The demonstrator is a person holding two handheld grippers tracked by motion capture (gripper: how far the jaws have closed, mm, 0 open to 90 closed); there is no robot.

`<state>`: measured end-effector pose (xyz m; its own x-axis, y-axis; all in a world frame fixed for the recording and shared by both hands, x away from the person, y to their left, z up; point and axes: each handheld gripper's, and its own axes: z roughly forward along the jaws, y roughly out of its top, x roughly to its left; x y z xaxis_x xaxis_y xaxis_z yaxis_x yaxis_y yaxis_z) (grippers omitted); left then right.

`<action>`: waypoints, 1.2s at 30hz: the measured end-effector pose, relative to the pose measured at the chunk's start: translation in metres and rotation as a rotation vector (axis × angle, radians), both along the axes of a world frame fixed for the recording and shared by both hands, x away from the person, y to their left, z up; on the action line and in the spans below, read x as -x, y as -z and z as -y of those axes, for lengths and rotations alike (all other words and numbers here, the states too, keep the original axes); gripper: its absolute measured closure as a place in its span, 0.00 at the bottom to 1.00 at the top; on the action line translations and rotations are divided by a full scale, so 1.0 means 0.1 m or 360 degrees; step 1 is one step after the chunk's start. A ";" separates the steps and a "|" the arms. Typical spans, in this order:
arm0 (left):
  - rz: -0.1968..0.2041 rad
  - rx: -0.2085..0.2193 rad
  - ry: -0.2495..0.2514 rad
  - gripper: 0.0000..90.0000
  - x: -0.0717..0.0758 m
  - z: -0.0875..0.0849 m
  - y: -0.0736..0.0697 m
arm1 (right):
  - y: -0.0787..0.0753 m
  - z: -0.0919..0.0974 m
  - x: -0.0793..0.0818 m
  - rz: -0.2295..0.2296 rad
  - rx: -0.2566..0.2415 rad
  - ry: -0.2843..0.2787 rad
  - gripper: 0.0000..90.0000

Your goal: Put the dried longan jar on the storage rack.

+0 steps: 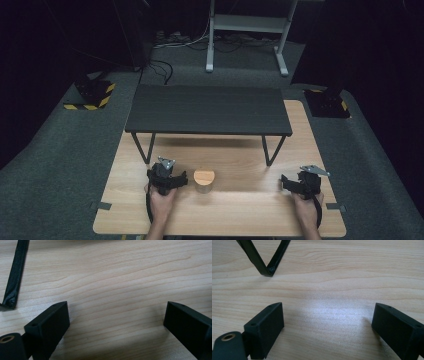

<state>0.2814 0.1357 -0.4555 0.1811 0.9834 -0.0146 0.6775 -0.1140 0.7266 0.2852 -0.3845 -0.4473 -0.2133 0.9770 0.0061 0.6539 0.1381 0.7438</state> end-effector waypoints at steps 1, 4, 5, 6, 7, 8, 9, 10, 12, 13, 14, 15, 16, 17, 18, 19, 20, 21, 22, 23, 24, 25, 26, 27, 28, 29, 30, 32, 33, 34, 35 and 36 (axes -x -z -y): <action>0.0000 0.0000 0.0003 0.07 0.00 0.00 0.00 | 0.00 0.01 0.00 0.0001 -0.0001 -0.0001 0.11; -0.0004 0.0000 0.0006 0.06 0.00 0.00 0.00 | 0.00 0.02 0.02 0.0000 -0.0014 0.0006 0.11; -0.0004 0.0002 0.0007 0.06 -0.01 -0.01 0.00 | 0.00 0.03 0.02 0.0000 -0.0016 0.0007 0.11; -0.0006 0.0005 0.0009 0.06 -0.01 -0.01 0.00 | 0.00 0.03 0.02 0.0000 -0.0017 0.0008 0.11; -0.0007 0.0007 0.0011 0.05 -0.01 -0.01 0.00 | 0.00 0.03 0.02 -0.0001 -0.0016 0.0008 0.11; -0.0009 0.0012 0.0016 0.05 -0.01 -0.02 0.00 | 0.00 0.02 0.02 0.0000 -0.0014 0.0007 0.11; -0.0018 0.0005 0.0014 0.04 -0.02 -0.02 -0.01 | 0.00 0.02 0.02 0.0000 -0.0011 0.0008 0.11; -0.0027 0.0004 0.0004 0.02 -0.03 -0.02 -0.01 | 0.00 0.01 0.02 0.0000 -0.0005 0.0007 0.11; -0.0024 0.0022 -0.0003 0.01 -0.02 -0.04 -0.01 | 0.00 0.02 0.02 0.0000 -0.0008 0.0006 0.11; -0.0020 0.0034 -0.0002 0.01 -0.02 -0.05 -0.01 | 0.00 0.03 0.02 -0.0001 -0.0018 0.0008 0.11; -0.0020 0.0034 -0.0002 0.00 -0.02 -0.05 -0.01 | 0.00 0.03 0.02 -0.0001 -0.0018 0.0008 0.11; -0.0018 0.0043 0.0000 0.00 -0.02 -0.06 -0.01 | 0.00 0.03 0.02 0.0001 -0.0021 0.0007 0.11; -0.0018 0.0044 0.0001 0.00 -0.02 -0.07 0.00 | 0.00 0.03 0.02 0.0000 -0.0018 0.0007 0.11; -0.0016 0.0046 0.0003 0.00 -0.02 -0.07 0.00 | 0.00 0.03 0.02 0.0000 -0.0018 0.0007 0.11; -0.0016 0.0051 0.0008 0.00 -0.02 -0.08 0.00 | 0.00 0.03 0.02 0.0000 -0.0020 0.0009 0.11; -0.0015 0.0057 0.0017 0.00 -0.02 -0.09 0.00 | 0.00 0.03 0.02 0.0000 -0.0022 0.0008 0.11; -0.0015 0.0057 0.0017 0.00 -0.02 -0.09 0.00 | 0.00 0.03 0.02 0.0000 -0.0022 0.0008 0.11; -0.0019 0.0060 0.0032 0.00 -0.02 -0.10 -0.01 | 0.00 0.03 0.02 -0.0001 -0.0018 0.0008 0.11; -0.0022 0.0075 0.0042 0.00 -0.02 -0.11 -0.01 | 0.00 0.03 0.02 -0.0001 -0.0018 0.0007 0.11; -0.0027 0.0083 0.0061 0.00 -0.03 -0.13 -0.02 | 0.00 0.03 0.02 0.0000 -0.0021 0.0008 0.11; -0.0030 0.0084 0.0081 0.00 -0.03 -0.14 -0.02 | 0.00 0.04 0.02 0.0001 -0.0024 0.0007 0.11; -0.0039 0.0067 0.0102 0.00 -0.04 -0.15 -0.05 | 0.00 0.04 0.02 0.0001 -0.0023 0.0007 0.11; -0.0039 0.0067 0.0102 0.00 -0.04 -0.15 -0.05 | 0.00 0.03 0.02 0.0000 -0.0018 0.0008 0.11; -0.0045 0.0071 0.0145 0.00 -0.03 -0.19 -0.09 | 0.00 0.02 0.02 -0.0001 -0.0016 0.0009 0.11; -0.0033 0.0073 0.0157 0.00 -0.01 -0.22 -0.10 | 0.00 0.02 0.02 -0.0002 -0.0016 0.0009 0.11; -0.0033 0.0073 0.0157 0.00 -0.01 -0.22 -0.10 | 0.00 0.02 0.02 -0.0002 -0.0016 0.0009 0.11; -0.0016 0.0079 0.0175 0.00 0.03 -0.27 -0.12 | 0.00 0.02 0.02 -0.0001 -0.0012 0.0009 0.11; 0.0000 0.0092 0.0193 0.00 0.09 -0.34 -0.14 | 0.00 0.01 0.02 0.0000 -0.0001 0.0008 0.11; 0.0008 0.0100 0.0210 0.00 0.13 -0.38 -0.15 | 0.00 0.01 0.02 0.0000 -0.0001 0.0008 0.11; 0.0014 0.0101 0.0224 0.00 0.15 -0.40 -0.15 | 0.00 0.02 0.02 0.0000 -0.0006 0.0008 0.11; 0.0012 0.0101 0.0242 0.00 0.18 -0.43 -0.16 | 0.00 0.02 0.02 -0.0001 -0.0011 0.0009 0.11; 0.0014 0.0107 0.0252 0.00 0.20 -0.45 -0.16 | 0.00 0.02 0.02 -0.0001 -0.0010 0.0009 0.11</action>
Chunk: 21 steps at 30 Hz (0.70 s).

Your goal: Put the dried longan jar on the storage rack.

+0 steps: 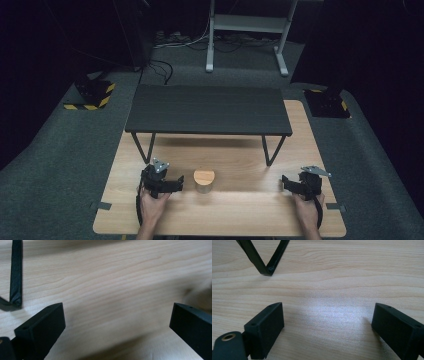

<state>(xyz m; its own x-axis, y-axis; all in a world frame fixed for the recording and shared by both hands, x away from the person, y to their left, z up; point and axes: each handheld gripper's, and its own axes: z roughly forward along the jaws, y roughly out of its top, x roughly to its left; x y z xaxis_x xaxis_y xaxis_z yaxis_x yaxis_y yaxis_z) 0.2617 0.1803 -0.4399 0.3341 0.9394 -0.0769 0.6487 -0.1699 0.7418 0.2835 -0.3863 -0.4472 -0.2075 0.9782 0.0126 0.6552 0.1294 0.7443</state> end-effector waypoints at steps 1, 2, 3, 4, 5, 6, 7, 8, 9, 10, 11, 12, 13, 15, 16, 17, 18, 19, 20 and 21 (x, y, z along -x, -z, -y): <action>0.0000 0.0012 0.0013 0.00 0.03 -0.02 0.00 | 0.00 0.00 0.00 0.0000 0.0001 0.0000 0.11; 0.0000 0.0026 0.0041 0.00 0.06 -0.05 0.01 | 0.00 0.00 0.00 0.0000 0.0000 0.0000 0.11; -0.0005 0.0033 0.0059 0.00 0.07 -0.07 0.01 | 0.00 0.00 0.00 0.0000 -0.0003 0.0000 0.11; -0.0009 0.0046 0.0079 0.00 0.09 -0.09 0.01 | 0.00 0.01 0.00 0.0000 -0.0005 0.0000 0.11; -0.0014 0.0057 0.0104 0.00 0.10 -0.10 0.02 | 0.00 0.01 0.00 0.0000 -0.0004 0.0000 0.11; -0.0020 0.0065 0.0131 0.00 0.11 -0.10 0.02 | 0.00 0.00 0.00 0.0000 -0.0002 0.0000 0.11; -0.0026 0.0067 0.0173 0.00 0.12 -0.10 0.02 | 0.00 0.00 0.00 0.0000 -0.0001 0.0000 0.11; -0.0029 0.0060 0.0199 0.00 0.13 -0.09 0.02 | 0.00 0.01 0.00 0.0000 -0.0005 -0.0001 0.11; -0.0033 0.0059 0.0231 0.00 0.14 -0.07 0.03 | 0.00 0.01 0.00 0.0001 -0.0006 -0.0001 0.11; -0.0036 0.0060 0.0255 0.00 0.15 -0.06 0.03 | 0.00 0.01 0.00 0.0000 -0.0005 -0.0001 0.11; -0.0036 0.0060 0.0255 0.00 0.15 -0.06 0.03 | 0.00 0.01 0.00 0.0000 -0.0005 -0.0001 0.11; -0.0038 0.0068 0.0293 0.00 0.16 -0.03 0.04 | 0.00 0.01 0.00 0.0000 -0.0004 -0.0001 0.11; -0.0039 0.0077 0.0312 0.00 0.17 -0.02 0.04 | 0.00 0.01 0.00 0.0000 -0.0006 -0.0001 0.11; -0.0035 0.0087 0.0333 0.00 0.17 0.00 0.04 | 0.00 0.01 0.00 0.0000 -0.0006 -0.0001 0.11; -0.0032 0.0091 0.0371 0.00 0.17 0.02 0.04 | 0.00 0.01 0.00 0.0000 -0.0003 -0.0002 0.11; -0.0030 0.0098 0.0394 0.00 0.17 0.04 0.04 | 0.00 0.00 0.00 0.0000 -0.0001 -0.0001 0.11; -0.0028 0.0098 0.0410 0.00 0.17 0.06 0.04 | 0.00 0.00 0.00 0.0000 -0.0001 -0.0002 0.11; -0.0025 0.0103 0.0433 0.00 0.16 0.08 0.04 | 0.00 0.00 0.00 0.0000 -0.0002 -0.0002 0.11; -0.0025 0.0103 0.0433 0.00 0.16 0.08 0.04 | 0.00 0.01 0.00 0.0000 -0.0002 -0.0002 0.11; -0.0021 0.0106 0.0467 0.00 0.15 0.11 0.04 | 0.00 0.00 0.00 0.0000 -0.0002 -0.0002 0.11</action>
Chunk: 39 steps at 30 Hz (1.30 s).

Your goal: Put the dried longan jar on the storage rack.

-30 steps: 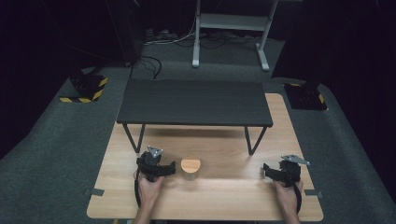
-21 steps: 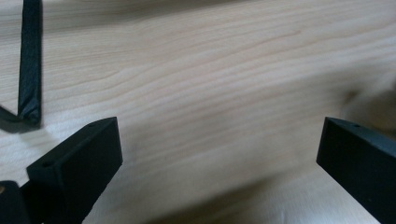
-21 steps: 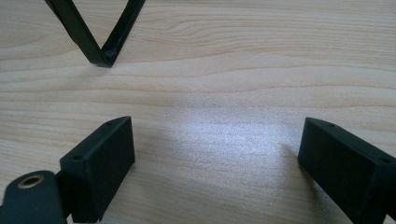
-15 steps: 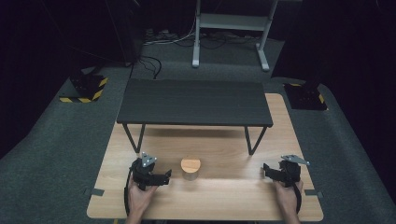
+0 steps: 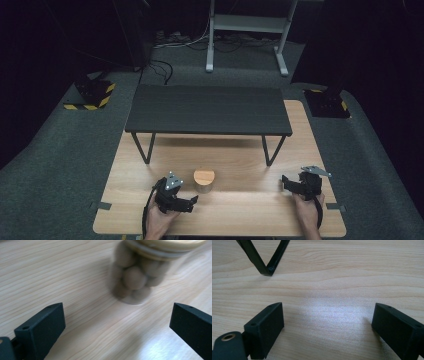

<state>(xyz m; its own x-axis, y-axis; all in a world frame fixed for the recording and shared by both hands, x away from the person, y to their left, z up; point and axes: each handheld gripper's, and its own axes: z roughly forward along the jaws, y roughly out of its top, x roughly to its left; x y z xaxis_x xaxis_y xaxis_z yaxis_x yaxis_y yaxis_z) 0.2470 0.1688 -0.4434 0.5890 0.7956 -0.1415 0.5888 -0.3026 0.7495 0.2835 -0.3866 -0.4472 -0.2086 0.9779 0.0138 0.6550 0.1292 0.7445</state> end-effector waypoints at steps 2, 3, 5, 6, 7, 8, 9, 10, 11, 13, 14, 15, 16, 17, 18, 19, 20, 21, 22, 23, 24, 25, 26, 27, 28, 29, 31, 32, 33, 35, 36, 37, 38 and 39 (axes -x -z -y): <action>0.0006 -0.0005 0.0022 0.00 -0.01 0.04 -0.01 | 0.00 0.00 0.00 0.0000 0.0001 -0.0001 0.11; 0.0010 -0.0008 0.0036 0.00 -0.02 0.07 -0.02 | 0.00 0.00 0.00 0.0000 -0.0001 -0.0001 0.11; 0.0010 -0.0010 0.0057 0.00 -0.05 0.10 -0.03 | 0.00 0.00 0.00 0.0000 -0.0002 -0.0001 0.11; 0.0012 -0.0017 0.0070 0.00 -0.06 0.12 -0.04 | 0.00 0.00 0.00 0.0000 0.0001 -0.0001 0.11; 0.0017 -0.0021 0.0078 0.00 -0.08 0.14 -0.04 | 0.00 0.00 0.00 0.0000 0.0002 -0.0002 0.11; 0.0020 -0.0014 0.0082 0.00 -0.09 0.15 -0.04 | 0.00 0.00 0.00 -0.0001 -0.0001 -0.0002 0.11; 0.0022 -0.0019 0.0091 0.00 -0.10 0.17 -0.04 | 0.00 0.01 0.00 0.0000 -0.0003 -0.0002 0.11; 0.0022 -0.0011 0.0097 0.00 -0.13 0.19 -0.04 | 0.00 0.01 0.00 0.0000 -0.0003 -0.0002 0.11; 0.0022 -0.0011 0.0097 0.00 -0.13 0.19 -0.04 | 0.00 0.00 0.00 0.0000 -0.0003 -0.0002 0.11; 0.0020 -0.0014 0.0115 0.00 -0.18 0.22 -0.04 | 0.00 0.00 0.00 -0.0001 -0.0003 -0.0002 0.11; 0.0020 -0.0016 0.0117 0.00 -0.20 0.24 -0.04 | 0.00 0.01 0.00 -0.0001 -0.0004 -0.0001 0.11; 0.0020 -0.0016 0.0117 0.00 -0.20 0.24 -0.04 | 0.00 0.01 0.00 0.0000 -0.0005 -0.0002 0.11; 0.0022 -0.0023 0.0117 0.00 -0.22 0.27 -0.04 | 0.00 0.01 0.00 0.0000 -0.0005 -0.0001 0.11; 0.0025 -0.0025 0.0111 0.00 -0.23 0.29 -0.04 | 0.00 0.01 0.00 0.0000 -0.0003 -0.0002 0.11; 0.0031 -0.0030 0.0106 0.00 -0.24 0.31 -0.04 | 0.00 0.00 0.00 -0.0001 -0.0003 -0.0001 0.11; 0.0038 -0.0035 0.0100 0.00 -0.24 0.32 -0.04 | 0.00 0.00 0.00 -0.0001 -0.0003 -0.0001 0.11; 0.0042 -0.0037 0.0092 0.00 -0.25 0.34 -0.04 | 0.00 0.00 0.00 0.0000 -0.0003 -0.0001 0.11; 0.0042 -0.0037 0.0092 0.00 -0.25 0.34 -0.04 | 0.00 0.00 0.00 0.0000 -0.0003 -0.0001 0.11; 0.0045 -0.0043 0.0090 0.00 -0.26 0.36 -0.04 | 0.00 0.00 0.00 -0.0001 -0.0003 -0.0001 0.11; 0.0050 -0.0051 0.0089 0.00 -0.27 0.38 -0.04 | 0.00 0.00 0.00 0.0000 0.0003 -0.0002 0.11; 0.0053 -0.0057 0.0089 0.00 -0.28 0.39 -0.04 | 0.00 0.00 0.00 -0.0001 0.0001 -0.0001 0.11; 0.0055 -0.0063 0.0087 0.01 -0.29 0.41 -0.05 | 0.00 0.00 0.00 -0.0001 0.0000 -0.0001 0.11; 0.0053 -0.0063 0.0090 0.01 -0.30 0.42 -0.04 | 0.00 0.00 0.00 -0.0001 0.0000 -0.0001 0.11; 0.0049 -0.0069 0.0090 0.01 -0.31 0.43 -0.05 | 0.00 0.00 0.00 0.0001 0.0004 -0.0003 0.11; 0.0048 -0.0070 0.0086 0.01 -0.32 0.45 -0.05 | 0.00 0.00 0.00 0.0001 0.0005 -0.0003 0.11; 0.0049 -0.0071 0.0085 0.01 -0.33 0.47 -0.04 | 0.00 0.00 0.00 0.0000 0.0003 -0.0002 0.11; 0.0047 -0.0076 0.0083 0.02 -0.34 0.48 -0.05 | 0.00 0.00 0.00 0.0000 -0.0001 -0.0002 0.11; 0.0046 -0.0079 0.0082 0.03 -0.36 0.50 -0.04 | 0.00 0.00 0.00 0.0000 -0.0001 -0.0001 0.11; 0.0048 -0.0085 0.0080 0.03 -0.36 0.51 -0.04 | 0.00 0.00 0.00 0.0000 0.0002 -0.0002 0.11; 0.0048 -0.0101 0.0073 0.05 -0.37 0.54 -0.04 | 0.00 0.00 0.00 0.0000 -0.0001 -0.0002 0.11; 0.0049 -0.0104 0.0071 0.06 -0.37 0.56 -0.04 | 0.00 0.00 0.00 0.0000 -0.0003 -0.0001 0.11; 0.0049 -0.0104 0.0071 0.08 -0.37 0.56 -0.04 | 0.00 0.00 0.00 0.0000 -0.0003 -0.0001 0.11; 0.0056 -0.0123 0.0067 0.08 -0.37 0.59 -0.04 | 0.00 0.00 0.00 0.0000 -0.0001 -0.0002 0.11; 0.0056 -0.0123 0.0067 0.10 -0.37 0.59 -0.04 | 0.00 0.00 0.00 0.0000 -0.0001 -0.0002 0.11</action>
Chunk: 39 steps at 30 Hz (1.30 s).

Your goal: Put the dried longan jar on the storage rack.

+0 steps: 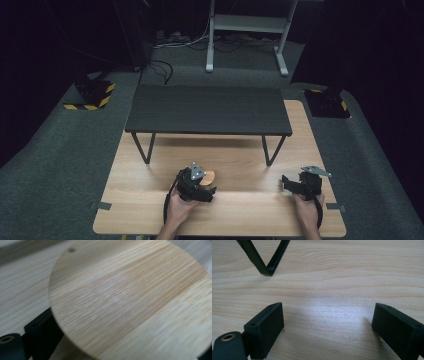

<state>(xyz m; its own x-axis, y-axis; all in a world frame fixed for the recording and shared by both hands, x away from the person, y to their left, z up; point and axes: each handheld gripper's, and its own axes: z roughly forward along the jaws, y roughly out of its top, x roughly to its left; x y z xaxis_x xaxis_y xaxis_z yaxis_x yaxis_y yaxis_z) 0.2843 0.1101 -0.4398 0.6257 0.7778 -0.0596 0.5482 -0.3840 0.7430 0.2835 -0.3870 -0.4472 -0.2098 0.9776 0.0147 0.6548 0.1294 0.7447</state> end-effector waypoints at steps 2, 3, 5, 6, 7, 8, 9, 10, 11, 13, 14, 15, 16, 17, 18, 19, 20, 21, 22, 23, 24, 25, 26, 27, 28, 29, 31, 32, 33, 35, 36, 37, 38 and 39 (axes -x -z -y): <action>0.0011 -0.0027 -0.0012 0.12 0.01 0.04 0.00 | 0.00 0.01 0.00 0.0001 -0.0005 0.0000 0.11; 0.0011 -0.0027 -0.0012 0.13 0.01 0.04 0.00 | 0.00 0.01 0.00 0.0001 -0.0005 0.0000 0.11; 0.0015 -0.0037 -0.0023 0.15 0.01 0.06 0.00 | 0.00 0.01 0.00 0.0002 -0.0005 0.0001 0.11; 0.0018 -0.0036 -0.0027 0.15 0.01 0.06 0.01 | 0.00 0.00 0.00 0.0001 -0.0003 0.0001 0.11; 0.0020 -0.0037 -0.0027 0.17 0.01 0.06 0.01 | 0.00 0.01 0.00 0.0001 -0.0005 0.0001 0.11; 0.0026 -0.0052 -0.0028 0.18 0.01 0.08 0.01 | 0.00 0.01 0.00 0.0001 -0.0007 0.0001 0.11; 0.0031 -0.0064 -0.0032 0.19 0.01 0.10 0.01 | 0.00 0.01 0.00 0.0001 -0.0006 0.0002 0.11; 0.0033 -0.0068 -0.0035 0.21 0.02 0.10 0.02 | 0.00 0.00 0.00 0.0000 -0.0004 0.0002 0.11; 0.0034 -0.0072 -0.0037 0.22 0.02 0.11 0.02 | 0.00 0.00 0.00 0.0000 -0.0004 0.0002 0.11; 0.0038 -0.0077 -0.0037 0.25 0.02 0.12 0.02 | 0.00 0.01 0.00 0.0001 -0.0004 0.0001 0.11; 0.0039 -0.0076 -0.0036 0.25 0.02 0.12 0.03 | 0.00 0.01 0.00 0.0001 -0.0006 0.0002 0.11; 0.0052 -0.0068 -0.0038 0.27 0.04 0.12 0.03 | 0.00 0.00 0.00 0.0000 -0.0004 0.0001 0.11; 0.0058 -0.0073 -0.0043 0.28 0.05 0.13 0.04 | 0.00 0.00 0.00 0.0000 -0.0003 0.0001 0.11; 0.0058 -0.0073 -0.0043 0.28 0.05 0.13 0.04 | 0.00 0.01 0.00 0.0001 -0.0003 0.0001 0.11; 0.0059 -0.0063 -0.0048 0.28 0.05 0.12 0.04 | 0.00 0.01 0.00 0.0001 -0.0006 0.0001 0.11; 0.0060 -0.0064 -0.0050 0.28 0.05 0.13 0.04 | 0.00 0.01 0.00 0.0001 -0.0006 0.0002 0.11; 0.0060 -0.0064 -0.0053 0.28 0.06 0.13 0.04 | 0.00 0.00 0.00 0.0001 -0.0004 0.0001 0.11; 0.0060 -0.0064 -0.0055 0.28 0.06 0.13 0.04 | 0.00 0.00 0.00 0.0000 -0.0003 0.0002 0.11; 0.0061 -0.0063 -0.0058 0.28 0.06 0.13 0.05 | 0.00 0.00 0.00 0.0000 -0.0003 0.0002 0.11; 0.0061 -0.0063 -0.0059 0.28 0.06 0.13 0.05 | 0.00 0.01 0.00 0.0002 -0.0005 0.0001 0.11; 0.0061 -0.0063 -0.0060 0.28 0.06 0.13 0.05 | 0.00 0.01 0.00 0.0001 -0.0006 0.0002 0.11; 0.0060 -0.0063 -0.0061 0.28 0.07 0.14 0.04 | 0.00 0.01 0.00 0.0001 -0.0005 0.0001 0.11; 0.0059 -0.0063 -0.0061 0.28 0.07 0.14 0.04 | 0.00 0.00 0.00 0.0001 -0.0003 0.0001 0.11; 0.0057 -0.0064 -0.0060 0.28 0.07 0.14 0.04 | 0.00 0.00 0.00 0.0001 -0.0003 0.0001 0.11; 0.0058 -0.0066 -0.0059 0.28 0.07 0.14 0.04 | 0.00 0.01 0.00 0.0001 -0.0004 0.0001 0.11; 0.0055 -0.0067 -0.0057 0.28 0.07 0.14 0.03 | 0.00 0.01 0.00 0.0001 -0.0006 0.0002 0.11; 0.0049 -0.0064 -0.0057 0.28 0.08 0.14 0.03 | 0.00 0.01 0.00 0.0001 -0.0005 0.0001 0.11; 0.0049 -0.0060 -0.0058 0.28 0.09 0.14 0.02 | 0.00 0.00 0.00 0.0001 -0.0004 0.0001 0.11; 0.0049 -0.0060 -0.0058 0.28 0.09 0.14 0.02 | 0.00 0.00 0.00 0.0001 -0.0004 0.0001 0.11; 0.0053 -0.0052 -0.0055 0.28 0.10 0.13 -0.04 | 0.00 0.01 0.00 0.0002 -0.0008 0.0000 0.11; 0.0053 -0.0052 -0.0055 0.28 0.10 0.13 -0.04 | 0.00 0.01 0.00 0.0002 -0.0008 0.0000 0.11; 0.0050 -0.0066 -0.0054 0.28 0.10 0.14 -0.09 | 0.00 0.01 0.00 0.0001 -0.0005 0.0000 0.11; 0.0049 -0.0068 -0.0053 0.28 0.10 0.15 -0.12 | 0.00 0.01 0.00 0.0000 -0.0006 0.0001 0.11; 0.0049 -0.0068 -0.0053 0.28 0.10 0.15 -0.12 | 0.00 0.01 0.00 0.0000 -0.0006 0.0001 0.11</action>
